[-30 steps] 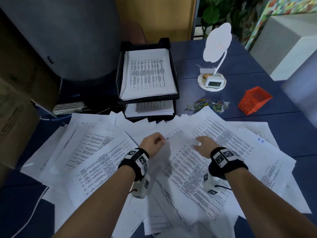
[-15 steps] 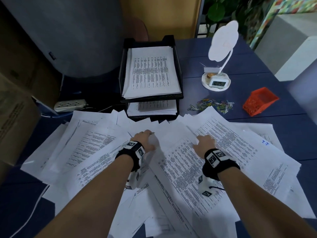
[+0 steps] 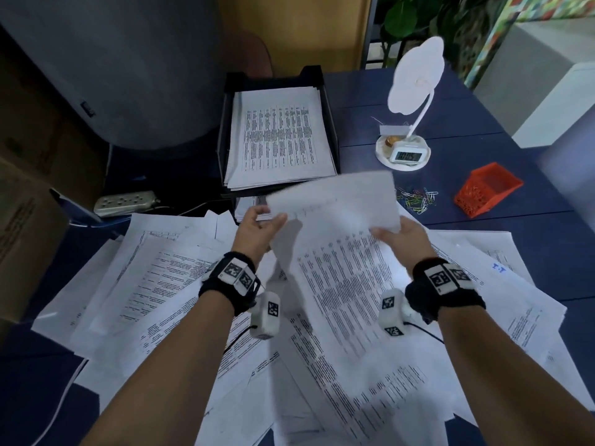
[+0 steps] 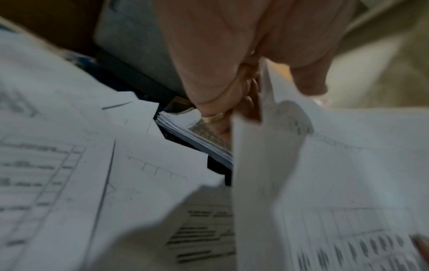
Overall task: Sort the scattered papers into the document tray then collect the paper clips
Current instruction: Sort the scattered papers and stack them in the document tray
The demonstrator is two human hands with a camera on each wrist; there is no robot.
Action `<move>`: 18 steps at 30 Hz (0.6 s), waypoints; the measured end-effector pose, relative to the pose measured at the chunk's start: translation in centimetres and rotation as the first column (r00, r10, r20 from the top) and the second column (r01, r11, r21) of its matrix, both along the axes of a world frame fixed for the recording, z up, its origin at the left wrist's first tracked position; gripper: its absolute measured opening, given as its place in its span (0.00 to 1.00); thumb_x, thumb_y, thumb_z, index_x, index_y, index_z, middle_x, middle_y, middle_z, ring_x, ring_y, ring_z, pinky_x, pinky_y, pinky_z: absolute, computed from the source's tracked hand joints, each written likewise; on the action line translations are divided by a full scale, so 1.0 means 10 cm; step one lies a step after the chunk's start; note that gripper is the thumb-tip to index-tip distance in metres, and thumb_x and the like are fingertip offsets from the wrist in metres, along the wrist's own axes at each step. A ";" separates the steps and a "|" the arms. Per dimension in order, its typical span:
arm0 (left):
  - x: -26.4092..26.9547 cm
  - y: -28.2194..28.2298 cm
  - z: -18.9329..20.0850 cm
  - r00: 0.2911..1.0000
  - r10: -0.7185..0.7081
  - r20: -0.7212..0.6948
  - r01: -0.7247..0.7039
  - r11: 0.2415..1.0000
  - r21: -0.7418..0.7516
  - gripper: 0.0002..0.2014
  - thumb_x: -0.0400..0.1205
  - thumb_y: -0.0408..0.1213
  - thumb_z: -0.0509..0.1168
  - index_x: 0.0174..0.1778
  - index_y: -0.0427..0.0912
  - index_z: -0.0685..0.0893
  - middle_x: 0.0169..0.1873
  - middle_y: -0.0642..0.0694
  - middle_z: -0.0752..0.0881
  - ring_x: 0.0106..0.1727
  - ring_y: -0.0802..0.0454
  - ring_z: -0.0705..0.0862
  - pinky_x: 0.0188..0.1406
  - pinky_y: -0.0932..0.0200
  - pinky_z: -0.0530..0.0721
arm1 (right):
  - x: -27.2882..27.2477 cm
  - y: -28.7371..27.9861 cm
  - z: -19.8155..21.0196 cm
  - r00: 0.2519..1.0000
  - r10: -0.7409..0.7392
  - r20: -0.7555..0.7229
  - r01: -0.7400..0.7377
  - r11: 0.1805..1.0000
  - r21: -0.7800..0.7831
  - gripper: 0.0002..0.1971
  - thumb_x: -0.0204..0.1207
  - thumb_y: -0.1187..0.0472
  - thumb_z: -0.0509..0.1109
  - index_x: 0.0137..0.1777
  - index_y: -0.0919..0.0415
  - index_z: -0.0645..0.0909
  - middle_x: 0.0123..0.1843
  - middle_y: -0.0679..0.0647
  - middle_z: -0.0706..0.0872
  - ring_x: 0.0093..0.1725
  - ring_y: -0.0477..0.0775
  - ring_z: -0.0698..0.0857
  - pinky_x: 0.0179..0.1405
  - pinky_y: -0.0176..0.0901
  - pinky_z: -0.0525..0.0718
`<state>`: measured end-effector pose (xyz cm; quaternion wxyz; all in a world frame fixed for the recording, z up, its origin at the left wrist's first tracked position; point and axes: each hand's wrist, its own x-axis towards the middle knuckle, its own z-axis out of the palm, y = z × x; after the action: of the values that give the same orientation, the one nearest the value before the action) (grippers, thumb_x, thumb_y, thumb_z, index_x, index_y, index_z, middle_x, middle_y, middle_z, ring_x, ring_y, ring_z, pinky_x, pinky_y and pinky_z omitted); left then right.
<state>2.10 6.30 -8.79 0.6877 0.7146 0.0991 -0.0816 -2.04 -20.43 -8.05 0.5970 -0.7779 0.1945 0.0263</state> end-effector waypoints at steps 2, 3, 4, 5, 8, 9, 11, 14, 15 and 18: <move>0.00 0.01 0.08 1.000 -0.012 0.002 0.012 0.992 -0.125 0.13 0.76 0.40 0.72 0.53 0.49 0.78 0.44 0.46 0.87 0.47 0.43 0.86 0.36 0.56 0.83 | 0.07 0.04 0.21 0.995 -0.045 0.088 0.037 0.996 0.080 0.16 0.74 0.62 0.75 0.61 0.64 0.82 0.54 0.54 0.88 0.51 0.51 0.86 0.57 0.40 0.81; -0.01 -0.02 0.14 0.998 -0.037 0.052 0.043 0.993 -0.113 0.14 0.75 0.38 0.73 0.54 0.48 0.80 0.46 0.48 0.89 0.49 0.45 0.87 0.41 0.55 0.84 | 0.10 0.07 0.33 0.989 -0.051 0.138 0.038 0.995 0.097 0.16 0.74 0.62 0.75 0.61 0.65 0.82 0.53 0.53 0.89 0.50 0.47 0.87 0.54 0.34 0.83; -0.02 -0.05 0.20 0.993 -0.046 0.112 0.056 0.995 -0.087 0.14 0.75 0.37 0.73 0.56 0.46 0.82 0.47 0.49 0.89 0.50 0.49 0.88 0.47 0.54 0.85 | 0.12 0.11 0.45 0.979 -0.054 0.195 0.033 0.994 0.107 0.16 0.75 0.61 0.74 0.61 0.65 0.82 0.53 0.51 0.89 0.48 0.43 0.88 0.50 0.29 0.84; -0.04 -0.10 0.30 0.983 -0.032 0.182 0.045 0.996 -0.071 0.14 0.76 0.34 0.73 0.57 0.44 0.83 0.48 0.52 0.89 0.50 0.55 0.88 0.51 0.56 0.84 | 0.14 0.16 0.56 0.966 -0.064 0.251 0.035 0.992 0.121 0.16 0.75 0.62 0.74 0.61 0.65 0.82 0.52 0.50 0.89 0.48 0.41 0.88 0.49 0.27 0.84; -0.03 -0.17 0.58 0.940 0.098 0.328 -0.058 0.990 -0.129 0.14 0.80 0.26 0.67 0.62 0.37 0.80 0.51 0.51 0.87 0.52 0.64 0.87 0.56 0.65 0.83 | 0.17 0.31 0.87 0.910 -0.123 0.395 0.052 0.981 0.187 0.14 0.76 0.65 0.73 0.61 0.64 0.82 0.52 0.48 0.89 0.49 0.38 0.88 0.50 0.28 0.84; -0.02 -0.18 0.66 0.921 0.132 0.368 -0.082 0.986 -0.148 0.15 0.81 0.26 0.66 0.64 0.37 0.78 0.53 0.49 0.87 0.56 0.61 0.86 0.58 0.64 0.83 | 0.18 0.34 0.94 0.891 -0.140 0.432 0.052 0.977 0.209 0.15 0.76 0.67 0.72 0.62 0.66 0.81 0.52 0.48 0.89 0.49 0.38 0.88 0.51 0.28 0.83; -0.01 -0.19 0.76 0.901 0.169 0.399 -0.114 0.981 -0.158 0.18 0.80 0.27 0.67 0.66 0.38 0.76 0.56 0.48 0.86 0.58 0.58 0.85 0.60 0.62 0.83 | 0.19 0.39 1.02 0.869 -0.141 0.474 0.032 0.972 0.231 0.17 0.76 0.69 0.72 0.64 0.69 0.79 0.53 0.49 0.88 0.51 0.40 0.88 0.54 0.31 0.83; -0.02 -0.20 0.80 0.902 0.134 0.411 -0.095 0.989 -0.115 0.18 0.80 0.26 0.68 0.64 0.41 0.74 0.54 0.50 0.84 0.54 0.66 0.85 0.58 0.68 0.82 | 0.20 0.41 0.97 0.892 -0.069 0.446 -0.013 0.984 0.179 0.21 0.75 0.68 0.73 0.68 0.67 0.75 0.56 0.51 0.88 0.56 0.44 0.88 0.59 0.39 0.84; -0.02 -0.20 0.80 0.904 0.122 0.409 -0.087 0.991 -0.103 0.19 0.79 0.25 0.68 0.63 0.42 0.73 0.55 0.49 0.84 0.55 0.65 0.85 0.59 0.67 0.82 | 0.20 0.41 0.93 0.904 -0.052 0.424 -0.020 0.986 0.163 0.23 0.75 0.68 0.73 0.69 0.65 0.74 0.58 0.51 0.88 0.57 0.45 0.87 0.63 0.43 0.83; -0.01 -0.17 0.75 0.913 0.122 0.389 -0.097 0.992 -0.085 0.22 0.78 0.27 0.70 0.66 0.43 0.73 0.60 0.42 0.83 0.62 0.52 0.84 0.62 0.55 0.83 | 0.19 0.39 0.83 0.923 -0.031 0.385 -0.019 0.992 0.126 0.24 0.74 0.67 0.74 0.69 0.62 0.73 0.60 0.51 0.87 0.60 0.48 0.86 0.66 0.52 0.82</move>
<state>2.04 4.57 -1.33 0.7194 0.6875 -0.0038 0.0990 -0.12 -16.57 0.20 0.6719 -0.7277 0.0735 -0.1167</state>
